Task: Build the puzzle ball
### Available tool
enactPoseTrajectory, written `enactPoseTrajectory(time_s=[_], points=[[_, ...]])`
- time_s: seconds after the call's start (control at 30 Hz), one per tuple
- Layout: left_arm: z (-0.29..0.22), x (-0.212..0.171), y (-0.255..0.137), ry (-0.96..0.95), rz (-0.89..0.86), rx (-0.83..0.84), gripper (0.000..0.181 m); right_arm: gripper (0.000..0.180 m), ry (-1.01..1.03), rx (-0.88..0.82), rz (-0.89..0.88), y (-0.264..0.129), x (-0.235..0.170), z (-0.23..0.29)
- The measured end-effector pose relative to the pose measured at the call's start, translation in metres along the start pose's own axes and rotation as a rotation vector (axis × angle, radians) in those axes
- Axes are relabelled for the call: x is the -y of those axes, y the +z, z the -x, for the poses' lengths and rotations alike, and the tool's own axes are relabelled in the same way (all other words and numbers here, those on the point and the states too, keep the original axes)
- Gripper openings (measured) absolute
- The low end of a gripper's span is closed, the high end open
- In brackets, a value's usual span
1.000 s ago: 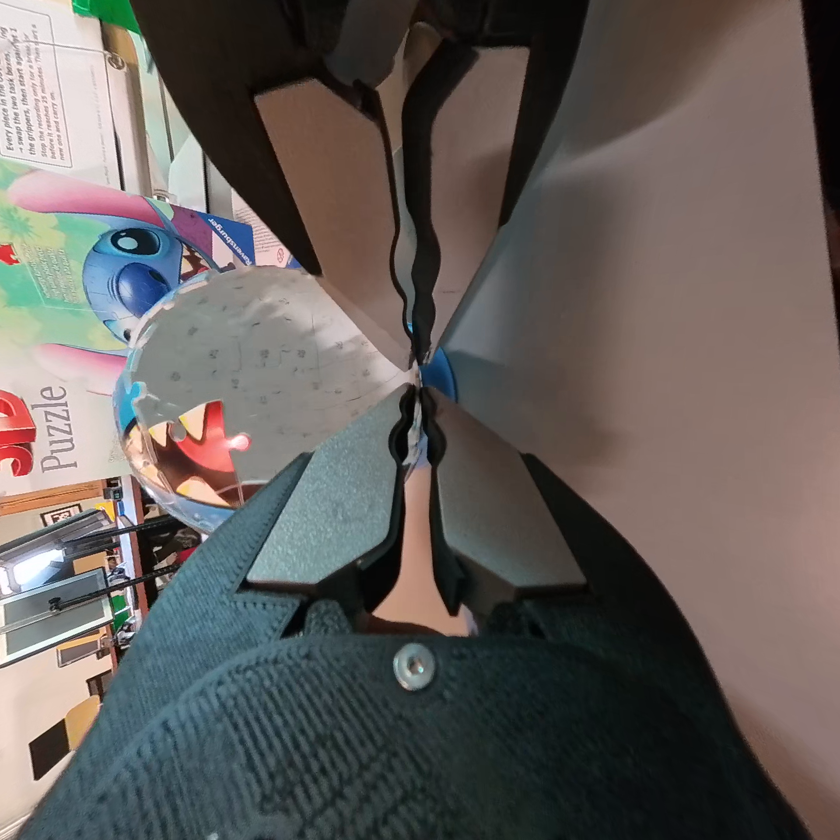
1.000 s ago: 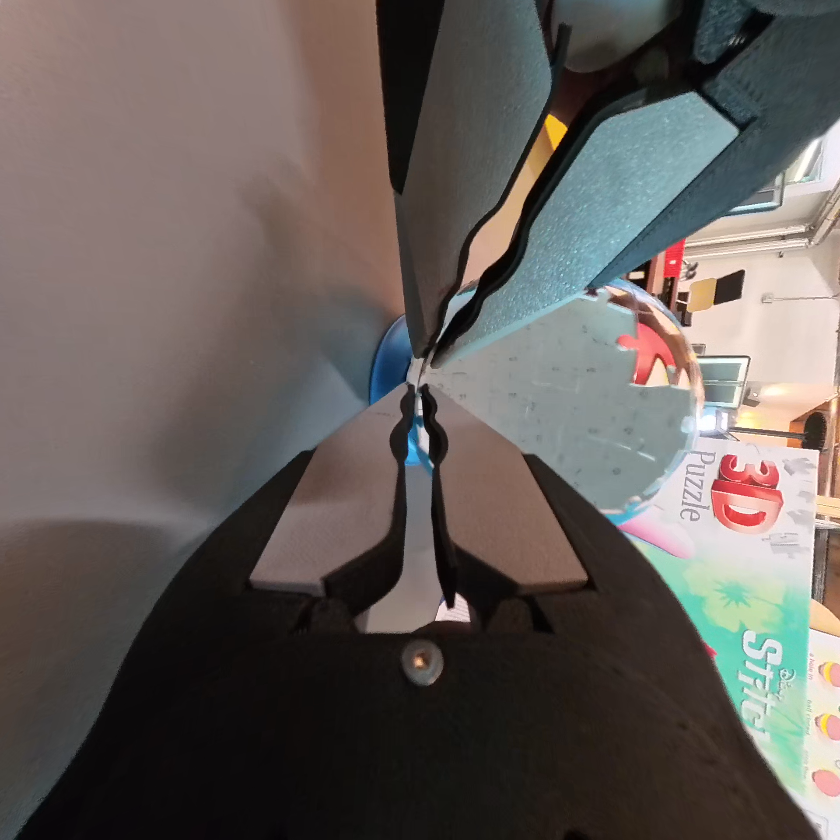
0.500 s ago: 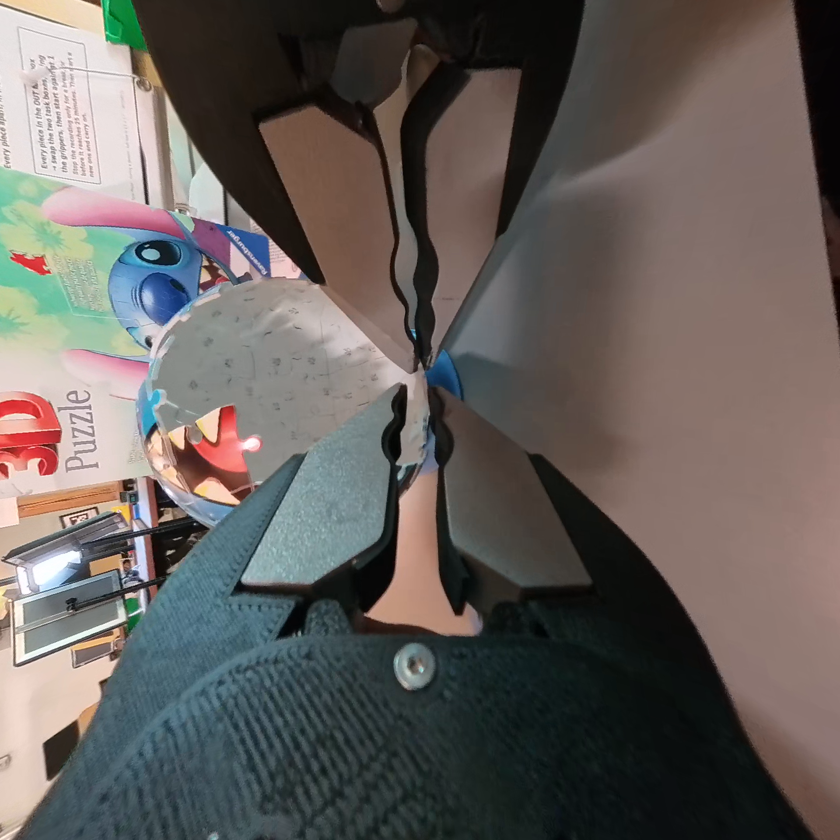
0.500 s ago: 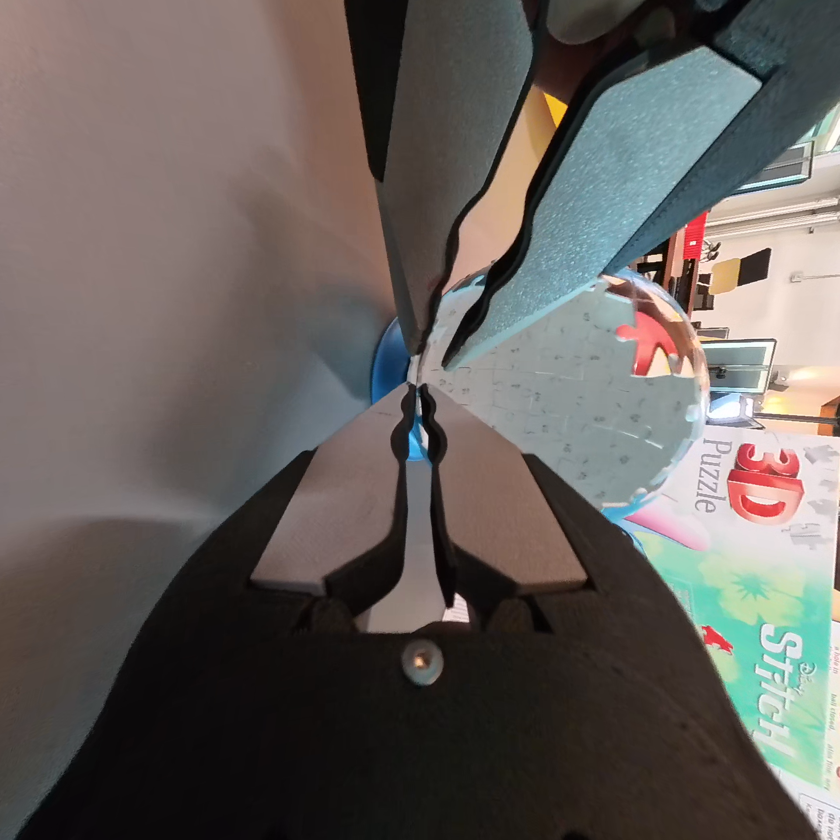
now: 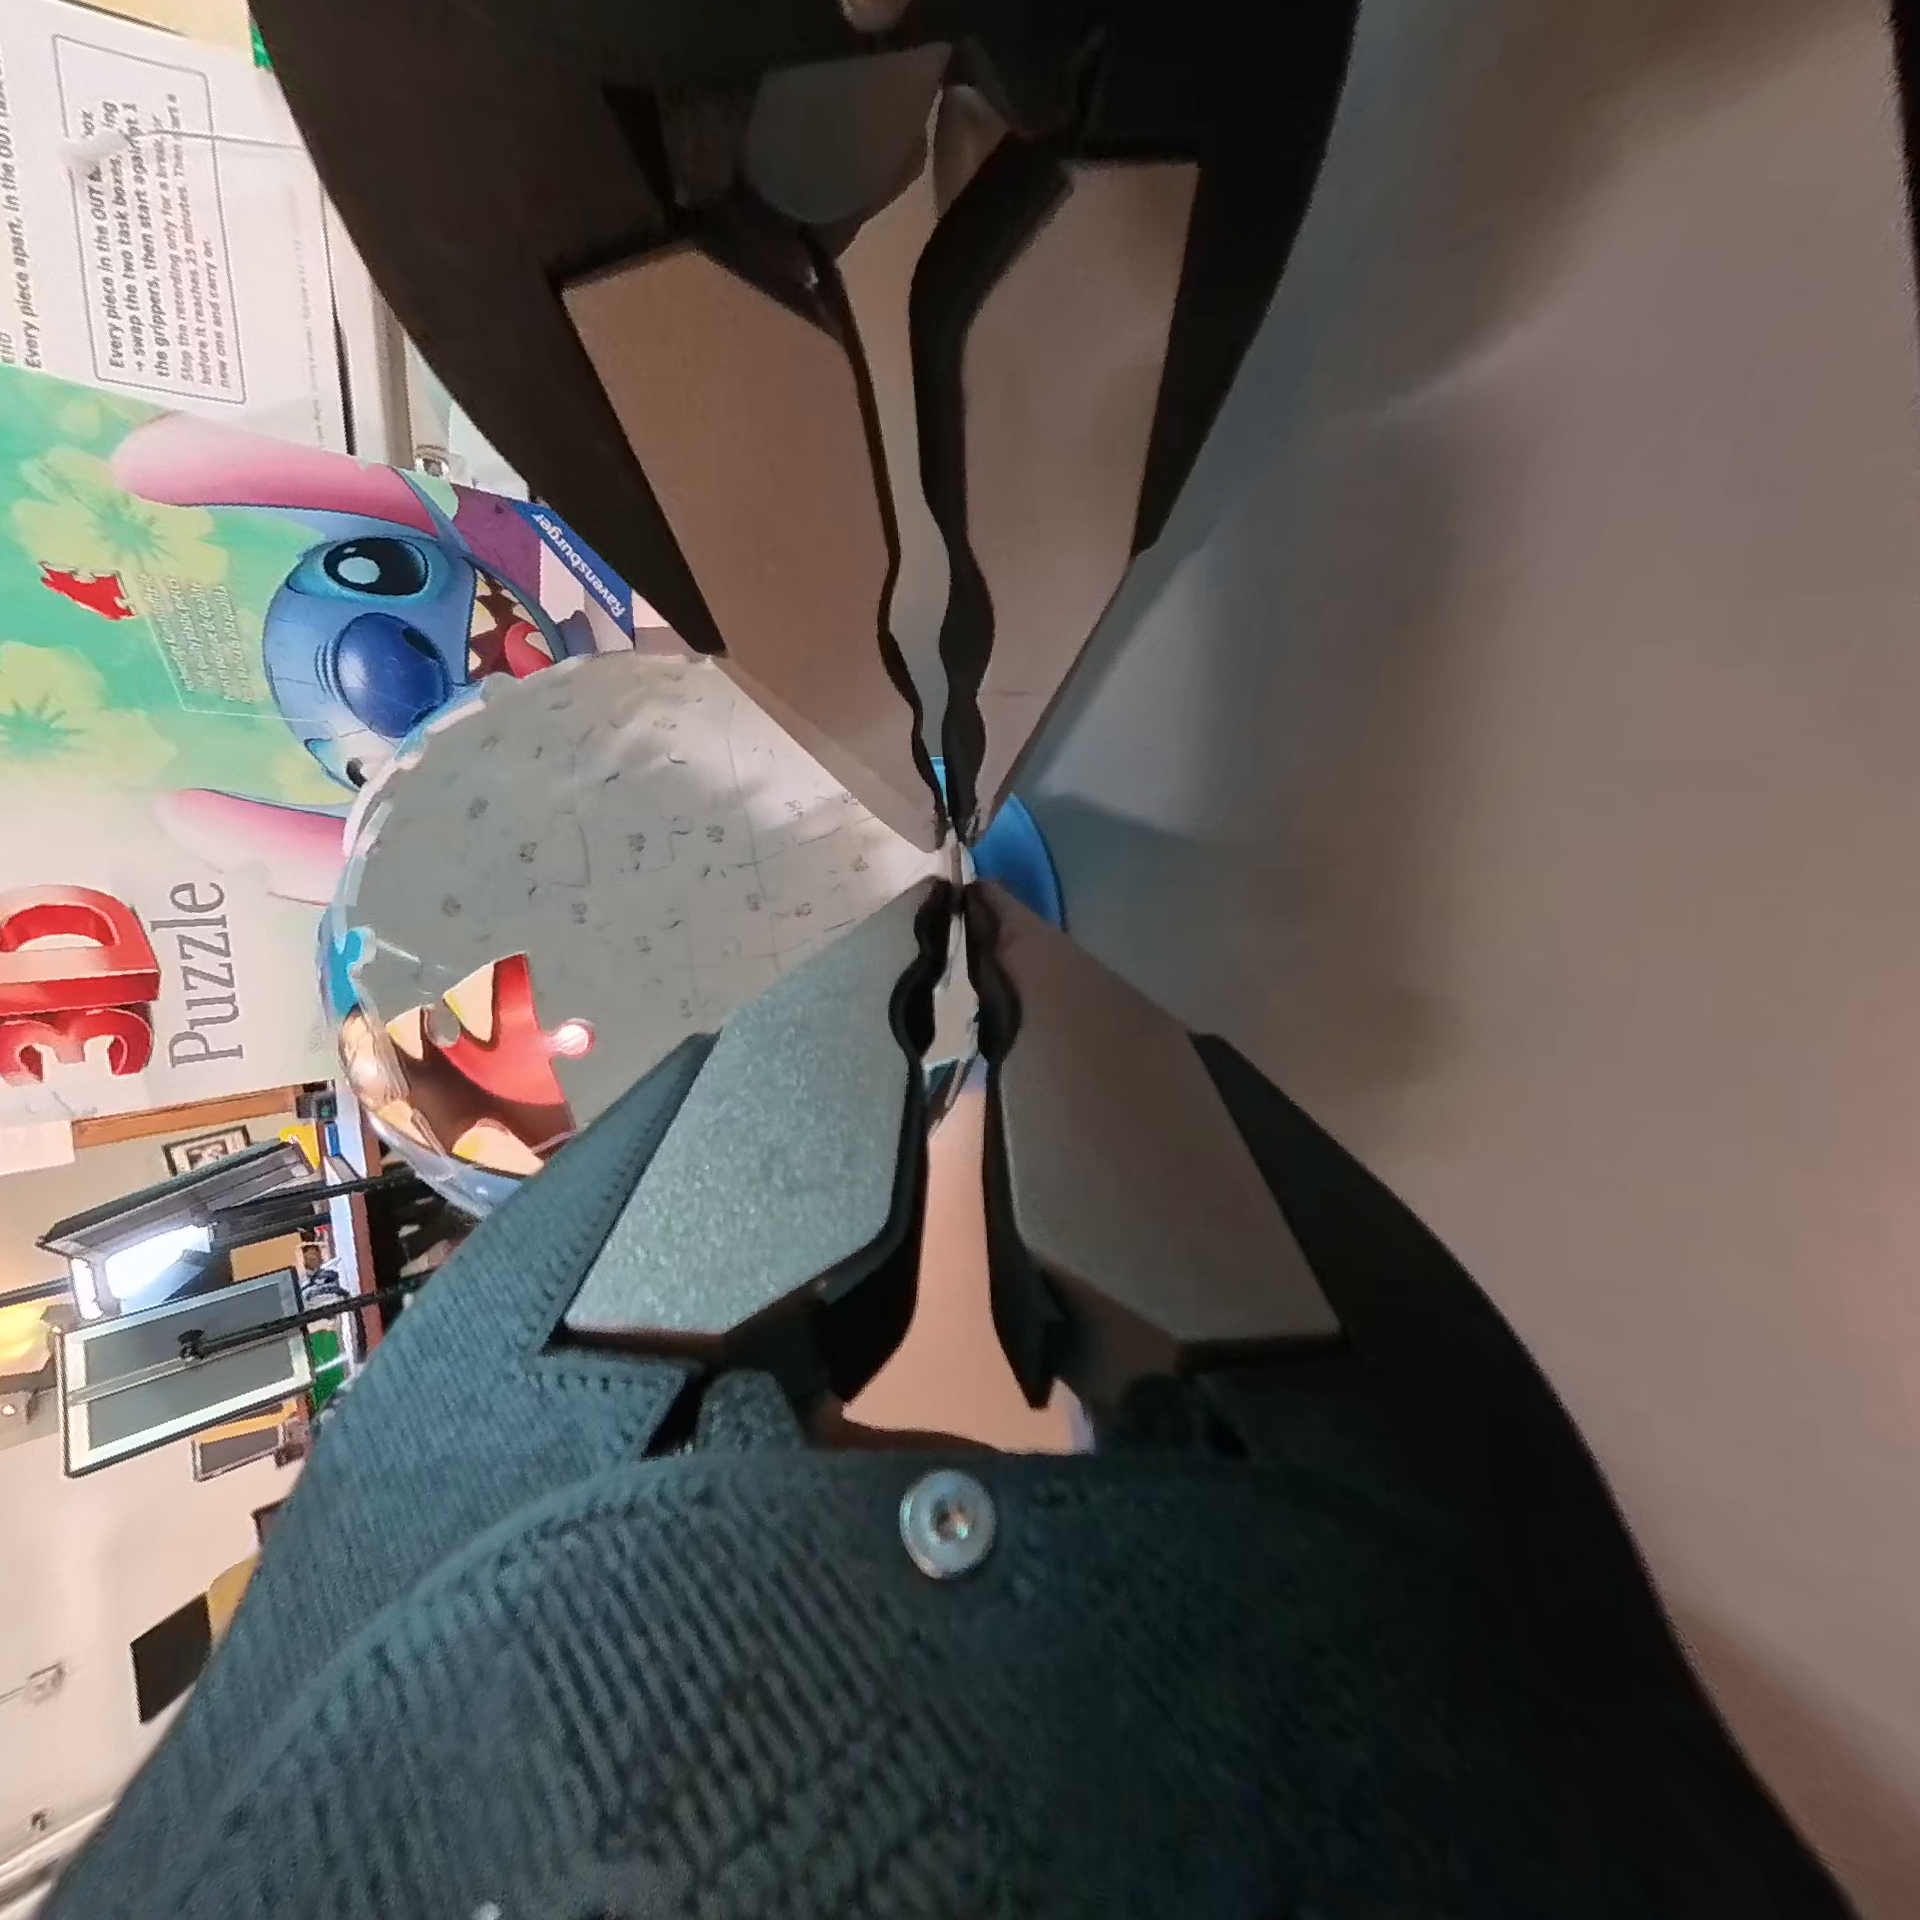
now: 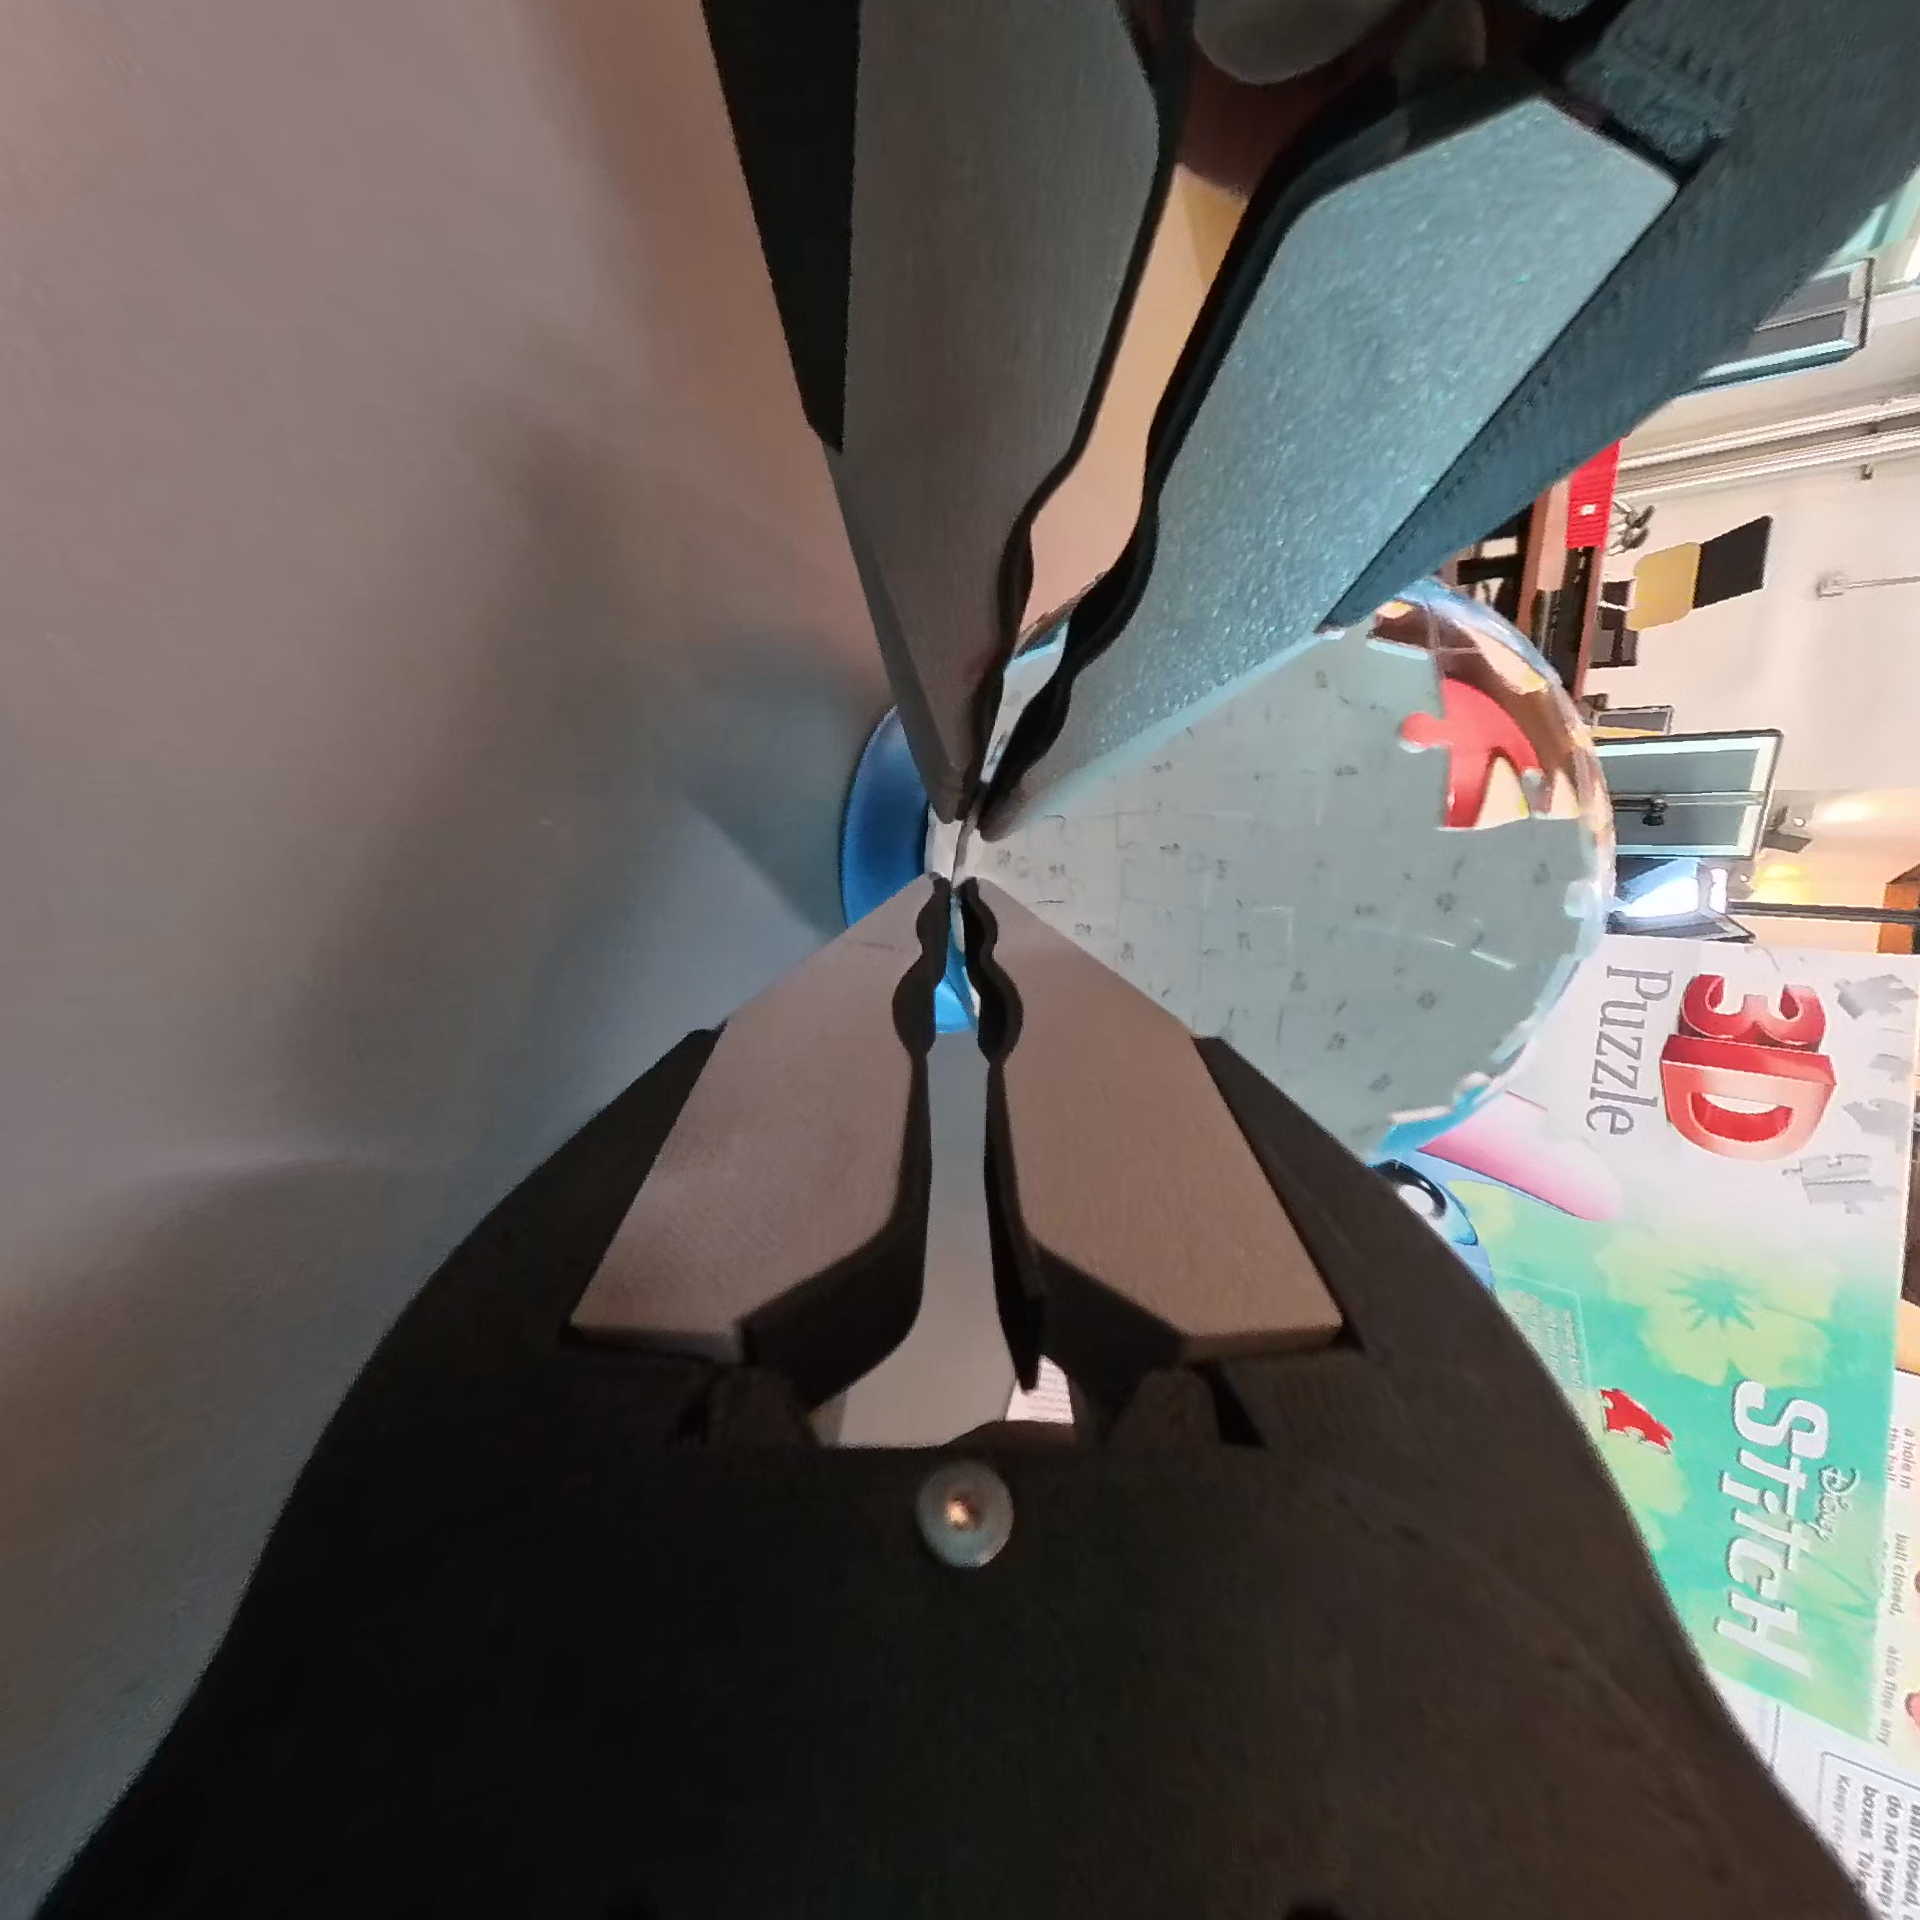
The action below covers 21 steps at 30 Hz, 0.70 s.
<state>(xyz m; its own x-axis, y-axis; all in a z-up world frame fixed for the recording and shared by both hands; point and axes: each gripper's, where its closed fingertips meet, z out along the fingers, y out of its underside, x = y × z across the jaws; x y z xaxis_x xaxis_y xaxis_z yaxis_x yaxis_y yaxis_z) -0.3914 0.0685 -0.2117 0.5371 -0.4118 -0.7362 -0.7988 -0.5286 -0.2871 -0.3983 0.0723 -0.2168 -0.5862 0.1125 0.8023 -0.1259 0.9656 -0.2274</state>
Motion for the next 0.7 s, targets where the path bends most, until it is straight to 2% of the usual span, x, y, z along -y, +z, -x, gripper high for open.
enactPoseTrajectory(time_s=[0.17, 0.3, 0.47, 0.7], points=[[0.000, -0.001, 0.001, -0.037, 0.002, 0.004, 0.000, 0.001, -0.008, -0.007, -0.009, -0.002, 0.000, 0.001], [0.000, -0.001, 0.002, -0.087, -0.026, -0.003, 0.000, 0.010, -0.009, -0.006, -0.038, -0.011, -0.001, 0.002], [-0.002, -0.002, 0.004, -0.088, -0.031, 0.013, 0.000, 0.011, -0.025, -0.020, -0.036, -0.023, -0.010, -0.002], [-0.003, 0.000, 0.005, -0.090, -0.060, 0.005, 0.000, 0.012, -0.075, 0.022, -0.009, -0.019, -0.017, 0.001]])
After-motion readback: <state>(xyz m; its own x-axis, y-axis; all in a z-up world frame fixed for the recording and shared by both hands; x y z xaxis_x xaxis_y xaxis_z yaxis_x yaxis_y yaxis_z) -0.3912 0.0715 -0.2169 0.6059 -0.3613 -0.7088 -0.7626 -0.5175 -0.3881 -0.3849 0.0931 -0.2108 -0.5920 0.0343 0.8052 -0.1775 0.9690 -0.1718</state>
